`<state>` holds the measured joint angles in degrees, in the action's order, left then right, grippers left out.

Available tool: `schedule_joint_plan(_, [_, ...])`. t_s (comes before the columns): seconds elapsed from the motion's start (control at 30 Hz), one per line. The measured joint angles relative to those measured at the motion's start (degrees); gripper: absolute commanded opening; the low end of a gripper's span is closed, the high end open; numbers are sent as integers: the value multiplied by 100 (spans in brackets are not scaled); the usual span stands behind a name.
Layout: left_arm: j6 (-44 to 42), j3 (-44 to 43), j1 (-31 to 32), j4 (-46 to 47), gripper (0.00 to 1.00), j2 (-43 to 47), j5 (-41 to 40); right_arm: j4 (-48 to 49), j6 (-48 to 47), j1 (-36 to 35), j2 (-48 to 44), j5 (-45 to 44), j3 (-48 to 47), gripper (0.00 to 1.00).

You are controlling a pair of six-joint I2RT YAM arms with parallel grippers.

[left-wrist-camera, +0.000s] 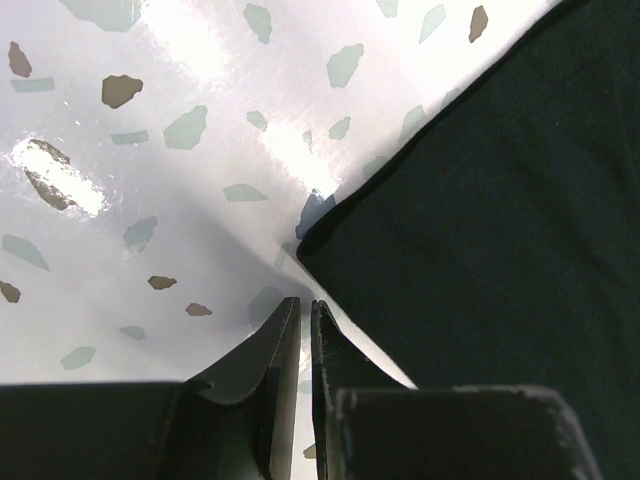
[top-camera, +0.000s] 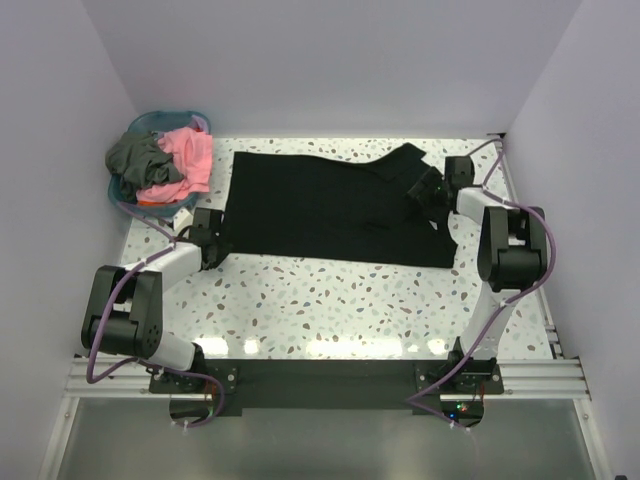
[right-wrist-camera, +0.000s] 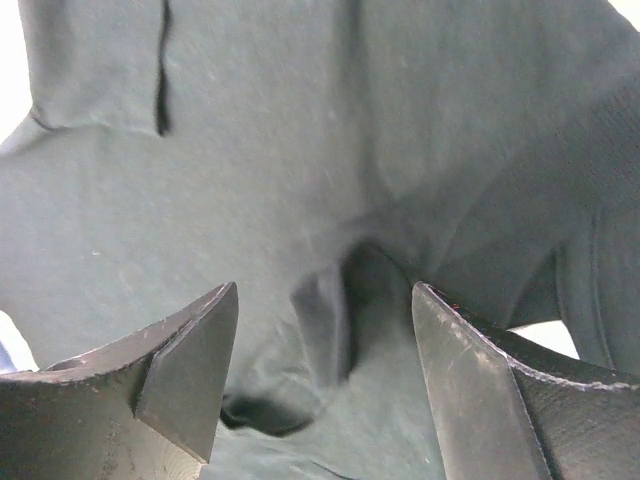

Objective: Fold and stack the t-shirts
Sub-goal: Fold the tshirt

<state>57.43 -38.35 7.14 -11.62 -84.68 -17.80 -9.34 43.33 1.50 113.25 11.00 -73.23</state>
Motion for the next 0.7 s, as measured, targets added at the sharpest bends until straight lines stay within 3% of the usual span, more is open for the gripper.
schedule_joint_plan(0.4, [0,13,0,20,14,7,2,-59,-398,-669,-435,-780,450,72])
schedule_joint_plan(0.7, [-2,28,0,37,14,17,2,-339,-809,-1200,-560,-1878,446,71])
